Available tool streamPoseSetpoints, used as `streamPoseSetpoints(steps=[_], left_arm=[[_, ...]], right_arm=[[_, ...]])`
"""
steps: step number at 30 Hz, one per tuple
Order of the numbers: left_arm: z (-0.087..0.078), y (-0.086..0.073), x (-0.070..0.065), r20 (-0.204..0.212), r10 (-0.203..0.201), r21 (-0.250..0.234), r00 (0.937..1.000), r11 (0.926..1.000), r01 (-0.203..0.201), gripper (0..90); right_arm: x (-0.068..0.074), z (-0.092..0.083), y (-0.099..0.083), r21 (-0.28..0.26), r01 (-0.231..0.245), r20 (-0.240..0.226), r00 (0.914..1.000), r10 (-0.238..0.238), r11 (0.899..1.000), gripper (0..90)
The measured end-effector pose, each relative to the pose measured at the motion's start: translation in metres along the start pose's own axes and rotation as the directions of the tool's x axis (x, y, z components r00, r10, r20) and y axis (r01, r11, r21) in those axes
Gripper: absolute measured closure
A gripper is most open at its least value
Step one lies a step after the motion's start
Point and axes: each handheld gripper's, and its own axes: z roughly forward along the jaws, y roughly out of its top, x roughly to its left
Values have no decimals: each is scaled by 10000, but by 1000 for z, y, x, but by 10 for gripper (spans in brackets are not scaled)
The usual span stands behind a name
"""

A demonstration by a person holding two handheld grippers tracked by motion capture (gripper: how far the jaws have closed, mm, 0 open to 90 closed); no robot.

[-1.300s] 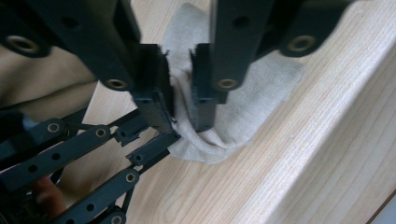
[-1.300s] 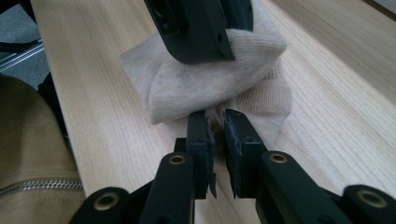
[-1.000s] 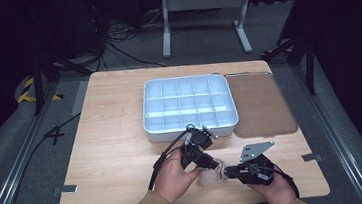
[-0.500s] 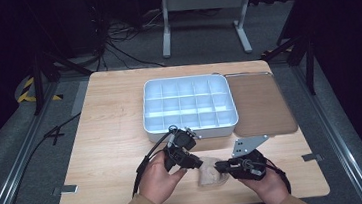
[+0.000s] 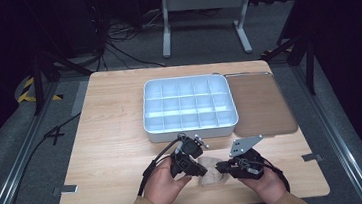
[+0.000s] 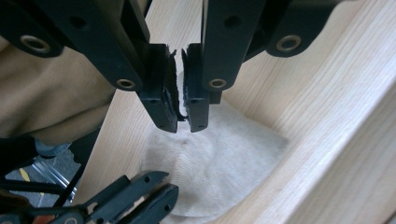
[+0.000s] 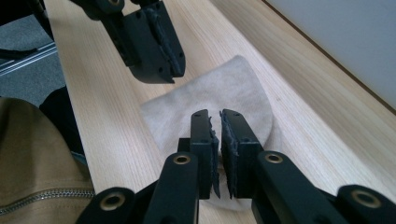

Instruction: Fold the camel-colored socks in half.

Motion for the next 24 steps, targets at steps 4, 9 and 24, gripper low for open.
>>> streamPoseSetpoints(steps=[4,9,24], left_arm=[[7,2,0,132,121,182,9998,9998,-123,838],[18,5,1,170,154,640,9997,9978,-165,839],[31,5,4,350,19,1253,9994,9921,-62,858]], right_arm=[[-2,0,-4,48,-80,23,10000,79,10000,829],[-4,1,-9,181,-251,133,9996,248,9995,808],[-16,12,-25,702,-382,17,9993,381,9968,797]])
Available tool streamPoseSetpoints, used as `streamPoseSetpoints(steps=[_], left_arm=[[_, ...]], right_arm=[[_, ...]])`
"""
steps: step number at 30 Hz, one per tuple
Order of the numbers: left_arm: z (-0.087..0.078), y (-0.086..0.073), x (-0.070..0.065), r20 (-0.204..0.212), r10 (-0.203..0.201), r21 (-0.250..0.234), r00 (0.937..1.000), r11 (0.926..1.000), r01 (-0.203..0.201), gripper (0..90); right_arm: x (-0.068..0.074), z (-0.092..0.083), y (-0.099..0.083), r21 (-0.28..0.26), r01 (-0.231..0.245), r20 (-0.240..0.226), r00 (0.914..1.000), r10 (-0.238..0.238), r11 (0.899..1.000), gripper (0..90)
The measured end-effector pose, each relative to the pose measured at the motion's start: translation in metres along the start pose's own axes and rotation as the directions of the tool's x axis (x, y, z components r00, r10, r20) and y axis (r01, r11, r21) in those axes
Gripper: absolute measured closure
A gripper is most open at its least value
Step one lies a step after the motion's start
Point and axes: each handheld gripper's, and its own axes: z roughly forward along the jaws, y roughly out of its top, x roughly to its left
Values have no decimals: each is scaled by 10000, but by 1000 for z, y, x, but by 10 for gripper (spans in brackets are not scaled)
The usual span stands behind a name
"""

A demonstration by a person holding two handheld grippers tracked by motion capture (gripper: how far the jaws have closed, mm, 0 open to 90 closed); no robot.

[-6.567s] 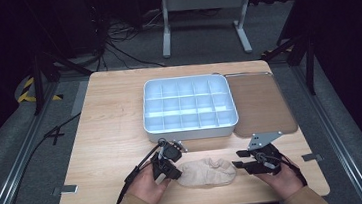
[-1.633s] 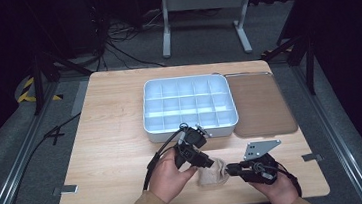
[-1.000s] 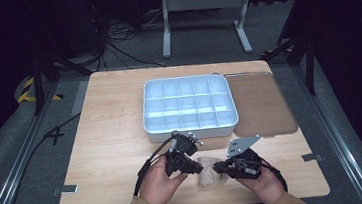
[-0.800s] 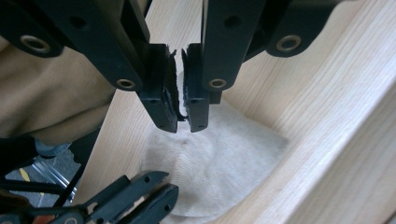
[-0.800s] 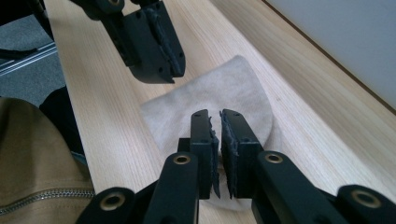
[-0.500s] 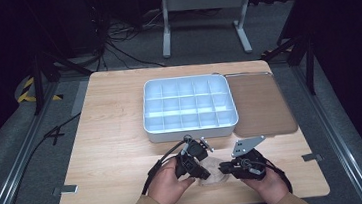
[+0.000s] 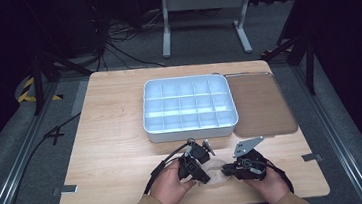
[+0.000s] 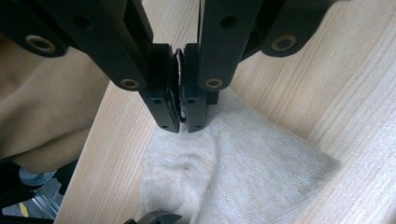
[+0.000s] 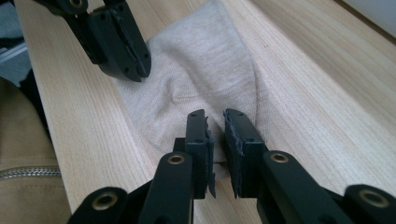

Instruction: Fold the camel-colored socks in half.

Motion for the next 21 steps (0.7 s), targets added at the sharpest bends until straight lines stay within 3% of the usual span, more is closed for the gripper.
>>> streamPoseSetpoints(steps=[3,5,6,8,10,13,18,21], left_arm=[[-5,0,-2,-98,58,-316,9999,9995,-61,857],[-14,1,-3,-351,69,-1136,9994,9935,-109,857],[-14,1,-3,-351,69,-1136,9994,9935,-109,856],[-19,3,-4,-724,8,-1814,9974,9833,-140,855],[-21,6,-4,-1078,-87,-2124,9941,9771,-145,860],[-15,8,-2,-1683,-260,-1989,9854,9800,-81,878],[-2,10,6,-1859,-534,-1335,9811,9906,286,892],[3,9,11,-1775,-615,-1137,9822,9926,417,895]], right_arm=[[2,0,0,50,156,116,9998,-156,9999,802],[2,1,0,37,174,123,9998,-174,9998,804],[2,1,0,37,174,123,9998,-174,9998,804],[2,1,1,25,207,147,9997,-208,9998,804],[2,1,0,7,230,156,9996,-230,9997,805],[3,1,0,-15,259,203,9995,-259,9997,804],[6,0,0,-13,399,343,9986,-399,9992,799],[8,-3,-1,3,462,425,9980,-461,9989,799]])
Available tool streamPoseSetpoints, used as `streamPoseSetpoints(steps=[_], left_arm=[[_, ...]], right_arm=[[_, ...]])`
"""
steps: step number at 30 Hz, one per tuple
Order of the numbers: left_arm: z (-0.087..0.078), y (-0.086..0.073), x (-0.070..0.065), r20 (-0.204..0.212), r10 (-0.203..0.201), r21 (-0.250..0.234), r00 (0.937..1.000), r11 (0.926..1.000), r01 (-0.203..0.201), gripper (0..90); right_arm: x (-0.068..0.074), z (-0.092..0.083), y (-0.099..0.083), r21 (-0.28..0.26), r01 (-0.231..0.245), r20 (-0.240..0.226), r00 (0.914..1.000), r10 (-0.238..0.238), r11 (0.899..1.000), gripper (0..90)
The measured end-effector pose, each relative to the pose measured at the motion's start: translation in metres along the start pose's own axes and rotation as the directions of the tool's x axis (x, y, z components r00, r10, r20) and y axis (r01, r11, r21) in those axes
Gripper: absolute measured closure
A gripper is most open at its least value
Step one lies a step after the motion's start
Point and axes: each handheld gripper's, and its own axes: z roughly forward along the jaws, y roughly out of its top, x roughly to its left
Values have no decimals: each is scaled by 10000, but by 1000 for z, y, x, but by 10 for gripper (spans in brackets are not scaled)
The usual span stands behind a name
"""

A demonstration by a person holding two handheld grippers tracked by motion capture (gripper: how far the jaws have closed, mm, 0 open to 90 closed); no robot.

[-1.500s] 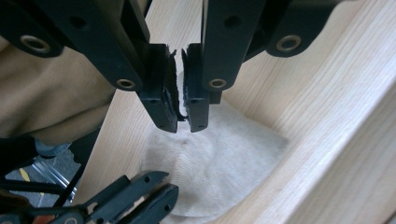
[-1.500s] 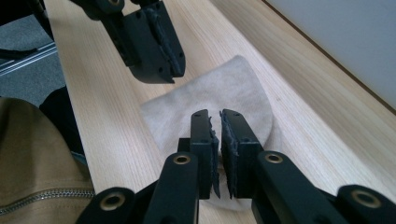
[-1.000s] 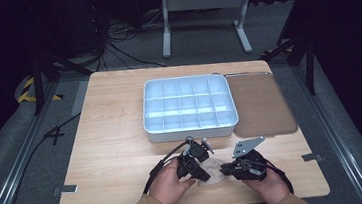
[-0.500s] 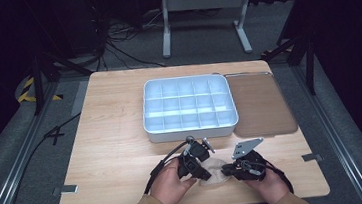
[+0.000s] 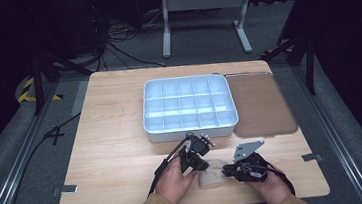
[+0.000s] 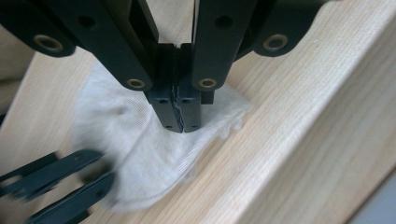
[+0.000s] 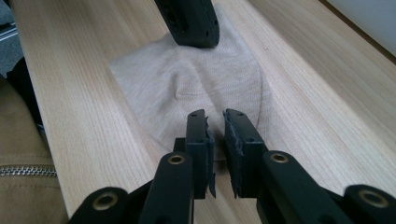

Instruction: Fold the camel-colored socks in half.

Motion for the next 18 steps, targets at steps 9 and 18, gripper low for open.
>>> streamPoseSetpoints(steps=[9,18], left_arm=[[0,-2,5,247,-221,135,9994,9997,218,897],[-6,-6,7,254,-295,-30,9992,9996,296,894]], right_arm=[[-7,-1,-6,96,-352,-6,9994,352,9993,803],[-8,0,-7,50,-399,62,9992,399,9992,806]])
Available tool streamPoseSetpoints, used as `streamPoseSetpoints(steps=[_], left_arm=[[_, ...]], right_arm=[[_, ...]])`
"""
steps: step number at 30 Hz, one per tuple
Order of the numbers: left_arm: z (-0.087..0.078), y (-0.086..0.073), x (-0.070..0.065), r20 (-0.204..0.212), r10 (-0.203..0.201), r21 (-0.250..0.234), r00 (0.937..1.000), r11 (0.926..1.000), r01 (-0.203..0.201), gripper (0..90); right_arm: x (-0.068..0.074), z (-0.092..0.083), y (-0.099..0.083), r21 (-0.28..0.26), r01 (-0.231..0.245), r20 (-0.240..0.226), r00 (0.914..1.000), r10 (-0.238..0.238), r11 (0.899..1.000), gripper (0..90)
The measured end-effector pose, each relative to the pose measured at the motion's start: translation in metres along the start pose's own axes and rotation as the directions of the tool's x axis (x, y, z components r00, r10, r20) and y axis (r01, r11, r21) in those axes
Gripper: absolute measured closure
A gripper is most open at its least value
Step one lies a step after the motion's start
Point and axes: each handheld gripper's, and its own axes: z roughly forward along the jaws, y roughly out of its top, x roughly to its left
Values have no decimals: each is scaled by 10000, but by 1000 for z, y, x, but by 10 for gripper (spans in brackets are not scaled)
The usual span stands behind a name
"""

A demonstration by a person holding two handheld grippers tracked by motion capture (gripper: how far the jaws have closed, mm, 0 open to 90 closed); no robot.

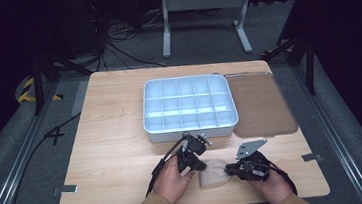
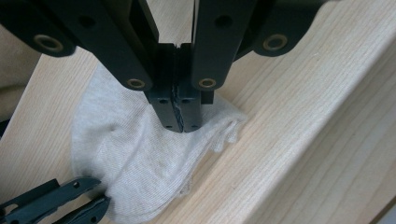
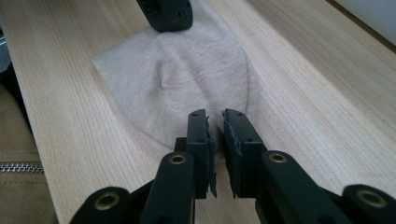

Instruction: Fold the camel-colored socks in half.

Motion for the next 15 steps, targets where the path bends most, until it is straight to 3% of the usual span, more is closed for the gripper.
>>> streamPoseSetpoints(steps=[10,15], left_arm=[[-19,-14,5,-132,-40,-328,9999,9995,36,887],[-29,-32,7,-254,7,-158,9997,9999,-11,884]], right_arm=[[1,-3,1,-164,-27,28,10000,27,9999,809],[6,-7,6,-558,-58,-75,10000,54,9984,819]])
